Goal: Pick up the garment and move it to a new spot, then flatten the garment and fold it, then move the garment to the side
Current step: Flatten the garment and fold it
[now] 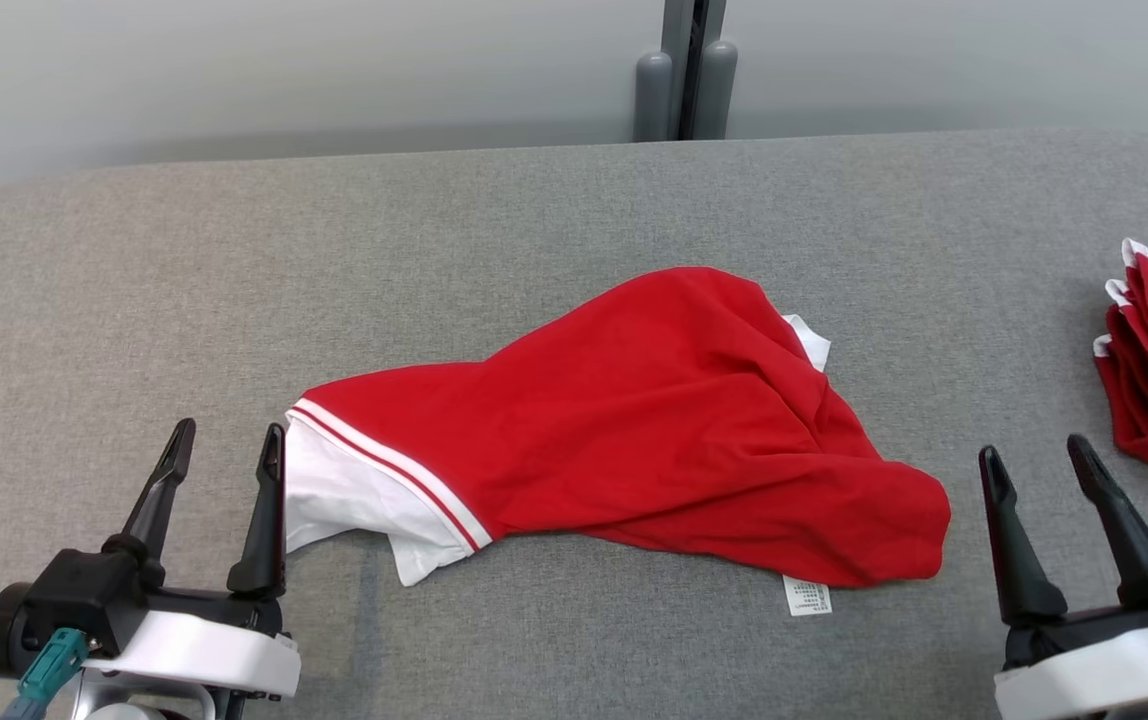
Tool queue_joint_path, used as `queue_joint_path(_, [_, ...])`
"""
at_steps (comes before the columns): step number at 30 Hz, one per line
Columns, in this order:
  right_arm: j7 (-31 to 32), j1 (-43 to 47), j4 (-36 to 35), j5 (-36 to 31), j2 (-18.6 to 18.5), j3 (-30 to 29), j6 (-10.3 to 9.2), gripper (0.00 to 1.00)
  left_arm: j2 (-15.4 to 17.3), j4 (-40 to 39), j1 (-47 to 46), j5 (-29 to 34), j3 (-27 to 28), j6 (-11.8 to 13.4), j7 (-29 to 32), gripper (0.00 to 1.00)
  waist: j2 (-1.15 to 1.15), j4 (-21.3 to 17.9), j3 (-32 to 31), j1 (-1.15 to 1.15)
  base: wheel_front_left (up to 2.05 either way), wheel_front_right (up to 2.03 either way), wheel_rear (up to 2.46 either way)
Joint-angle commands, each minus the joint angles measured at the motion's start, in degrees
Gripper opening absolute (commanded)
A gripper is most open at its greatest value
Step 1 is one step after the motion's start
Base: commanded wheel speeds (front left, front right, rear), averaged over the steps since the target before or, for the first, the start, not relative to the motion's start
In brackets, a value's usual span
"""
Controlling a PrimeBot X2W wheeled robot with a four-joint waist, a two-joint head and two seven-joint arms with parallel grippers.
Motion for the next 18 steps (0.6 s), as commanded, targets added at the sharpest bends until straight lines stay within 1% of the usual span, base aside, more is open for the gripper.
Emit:
queue_joint_path(1, [0.5,0.9,-1.2,-0.2,0.1,0.1,0.01,1.00,0.5,-0.4,0.6,-0.2,0.3,0.5,0.0,1.00,0.00,-0.2,0.0,0.00,0.00,0.00,0.00])
queue_joint_path(6, [1.5,2.4,-3.5,-0.4,0.6,0.0,0.02,1.00,0.5,-1.2,1.1,-0.3,0.0,0.8,0.4,1.00,0.00,-0.4,0.2,0.00,0.00,0.00,0.00])
queue_joint_path(18, [1.6,1.8,-4.0,0.4,0.8,0.1,0.01,1.00,0.7,-1.9,1.0,-0.3,-0.4,1.0,0.6,1.00,0.00,-0.1,0.6,0.00,0.00,0.00,0.00])
